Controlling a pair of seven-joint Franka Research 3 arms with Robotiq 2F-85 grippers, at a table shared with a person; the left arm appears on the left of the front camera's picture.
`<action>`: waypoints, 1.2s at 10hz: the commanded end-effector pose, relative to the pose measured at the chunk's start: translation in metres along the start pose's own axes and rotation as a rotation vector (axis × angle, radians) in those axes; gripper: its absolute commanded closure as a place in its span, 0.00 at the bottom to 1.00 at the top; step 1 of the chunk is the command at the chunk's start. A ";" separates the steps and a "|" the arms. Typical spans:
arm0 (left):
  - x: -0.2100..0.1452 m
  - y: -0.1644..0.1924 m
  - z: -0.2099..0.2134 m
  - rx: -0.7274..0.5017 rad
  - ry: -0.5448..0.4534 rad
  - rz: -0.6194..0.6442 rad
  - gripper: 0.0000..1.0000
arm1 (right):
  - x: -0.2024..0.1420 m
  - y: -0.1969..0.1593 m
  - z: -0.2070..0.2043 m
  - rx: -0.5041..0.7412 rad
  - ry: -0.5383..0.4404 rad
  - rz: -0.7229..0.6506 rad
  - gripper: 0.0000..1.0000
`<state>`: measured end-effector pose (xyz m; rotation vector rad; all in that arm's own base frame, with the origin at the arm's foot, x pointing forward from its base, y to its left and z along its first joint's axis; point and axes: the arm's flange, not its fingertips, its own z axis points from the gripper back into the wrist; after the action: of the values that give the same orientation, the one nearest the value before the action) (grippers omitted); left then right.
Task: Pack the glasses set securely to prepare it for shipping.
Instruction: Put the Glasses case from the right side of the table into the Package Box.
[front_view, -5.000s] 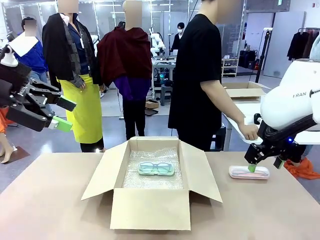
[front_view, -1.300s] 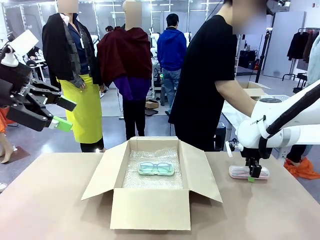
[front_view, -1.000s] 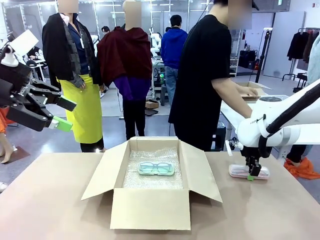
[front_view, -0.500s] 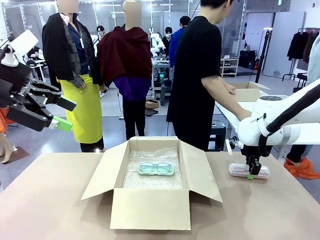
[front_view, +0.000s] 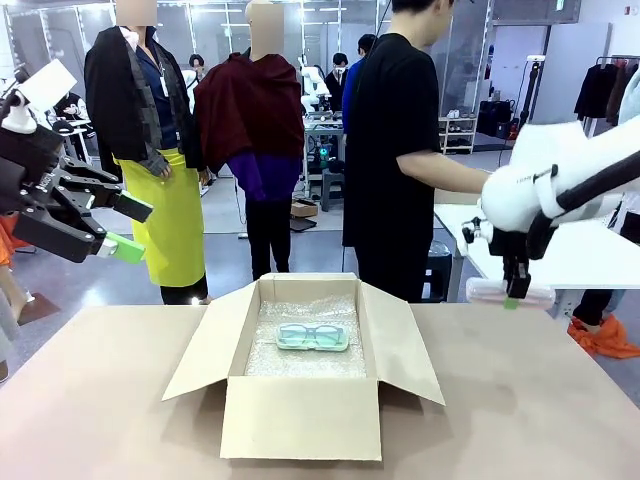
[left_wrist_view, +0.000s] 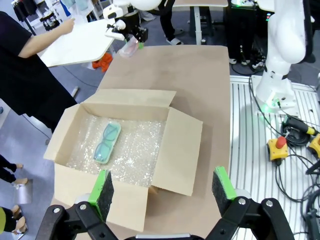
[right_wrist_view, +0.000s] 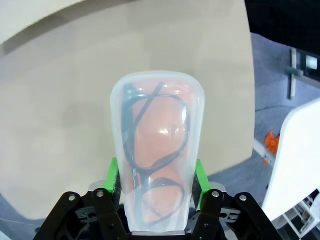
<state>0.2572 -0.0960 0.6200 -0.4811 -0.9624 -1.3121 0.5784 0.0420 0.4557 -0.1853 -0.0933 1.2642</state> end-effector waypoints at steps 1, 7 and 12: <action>0.000 0.000 0.001 -0.020 -0.015 -0.018 0.00 | 0.023 -0.001 0.018 -0.004 0.060 -0.038 0.81; 0.000 0.000 0.001 -0.020 -0.015 -0.018 0.00 | 0.153 0.086 0.096 0.036 0.026 0.011 0.81; 0.000 0.000 0.001 -0.020 -0.015 -0.018 0.00 | 0.280 0.176 0.074 0.040 -0.026 0.074 0.81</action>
<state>0.2570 -0.0960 0.6205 -0.4804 -0.9627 -1.3126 0.4808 0.3578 0.4953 -0.1176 -0.0743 1.3441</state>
